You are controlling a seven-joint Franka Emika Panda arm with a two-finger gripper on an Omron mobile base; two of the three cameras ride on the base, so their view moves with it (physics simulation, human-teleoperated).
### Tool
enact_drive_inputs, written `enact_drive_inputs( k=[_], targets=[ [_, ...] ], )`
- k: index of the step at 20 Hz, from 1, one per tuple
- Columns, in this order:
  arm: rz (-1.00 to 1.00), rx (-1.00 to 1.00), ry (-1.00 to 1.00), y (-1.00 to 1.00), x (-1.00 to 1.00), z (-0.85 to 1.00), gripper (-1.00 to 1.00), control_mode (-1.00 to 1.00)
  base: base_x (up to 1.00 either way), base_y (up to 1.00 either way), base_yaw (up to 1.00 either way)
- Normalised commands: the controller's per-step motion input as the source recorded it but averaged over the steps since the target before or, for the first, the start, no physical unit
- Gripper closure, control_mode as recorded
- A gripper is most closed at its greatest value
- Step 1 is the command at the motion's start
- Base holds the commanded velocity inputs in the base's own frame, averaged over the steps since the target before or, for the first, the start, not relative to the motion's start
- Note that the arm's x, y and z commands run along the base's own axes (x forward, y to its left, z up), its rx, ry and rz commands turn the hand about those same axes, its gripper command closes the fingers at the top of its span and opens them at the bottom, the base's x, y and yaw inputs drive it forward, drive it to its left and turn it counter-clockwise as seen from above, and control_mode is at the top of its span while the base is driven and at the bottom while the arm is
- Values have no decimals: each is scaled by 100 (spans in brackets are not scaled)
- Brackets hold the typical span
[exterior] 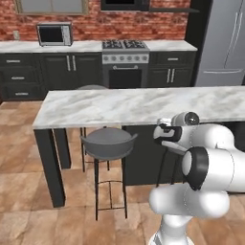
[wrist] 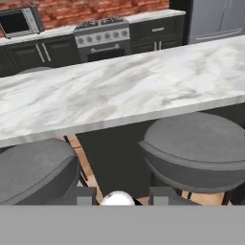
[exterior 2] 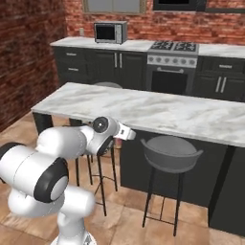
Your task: Place the large bottle from the dining counter next to the other large bottle outside the sink, and place the small bottle from the dining counter next to the other small bottle inside the sink.
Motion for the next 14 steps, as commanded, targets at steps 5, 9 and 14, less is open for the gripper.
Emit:
enact_drive_inputs(
  k=[5,9,14],
  targets=[
    [0,0,0,0,0,0,100,100,-17,25,-32],
    [0,0,0,0,0,0,100,100,-15,20,-39],
    [0,0,0,0,0,0,100,100,-24,16,-38]
  ],
)
